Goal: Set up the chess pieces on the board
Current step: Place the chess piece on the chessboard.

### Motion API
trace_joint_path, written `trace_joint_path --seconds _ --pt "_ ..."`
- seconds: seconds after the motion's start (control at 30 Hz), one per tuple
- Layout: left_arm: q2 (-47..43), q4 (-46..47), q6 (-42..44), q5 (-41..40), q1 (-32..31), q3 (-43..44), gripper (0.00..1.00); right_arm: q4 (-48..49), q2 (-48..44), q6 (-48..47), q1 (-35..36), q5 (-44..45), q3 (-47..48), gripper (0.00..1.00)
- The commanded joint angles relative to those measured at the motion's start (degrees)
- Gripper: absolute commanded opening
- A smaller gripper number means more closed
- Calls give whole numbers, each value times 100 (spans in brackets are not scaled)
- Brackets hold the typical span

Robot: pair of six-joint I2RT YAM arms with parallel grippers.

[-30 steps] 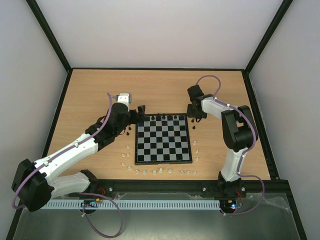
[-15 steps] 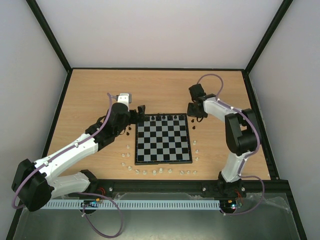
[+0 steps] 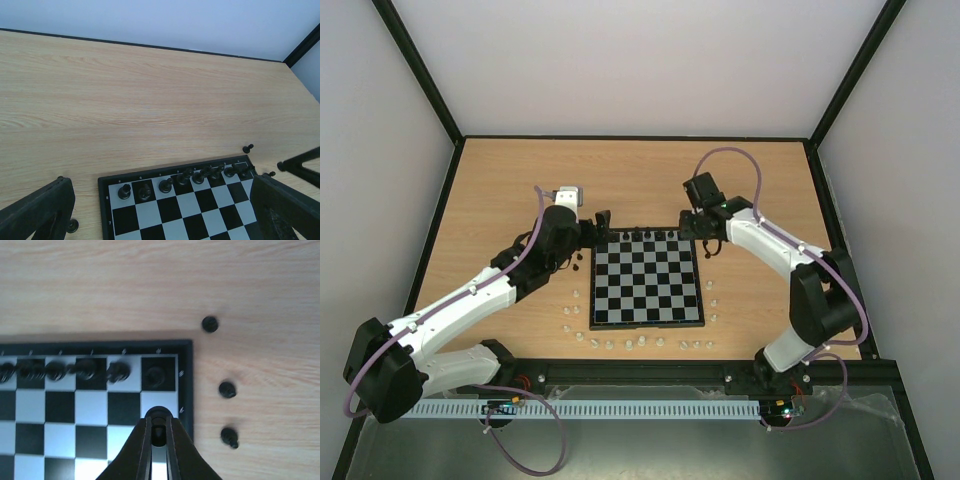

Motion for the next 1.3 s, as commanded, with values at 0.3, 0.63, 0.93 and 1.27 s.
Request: trace_joint_path --seconds 0.3,0.63,0.93,1.27 --pt "46 51 2 -25 33 43 99 -632 -228 159 652 -99 -337 2" --pt "-77 76 -22 -155 33 -39 99 -514 408 194 1014 -247 166 2" --pt "-269 96 -59 -258 33 -116 99 -598 1212 173 1241 -252 844 3" --pt "-336 86 -55 -315 33 -124 99 -788 1815 93 1292 -155 1394 3"
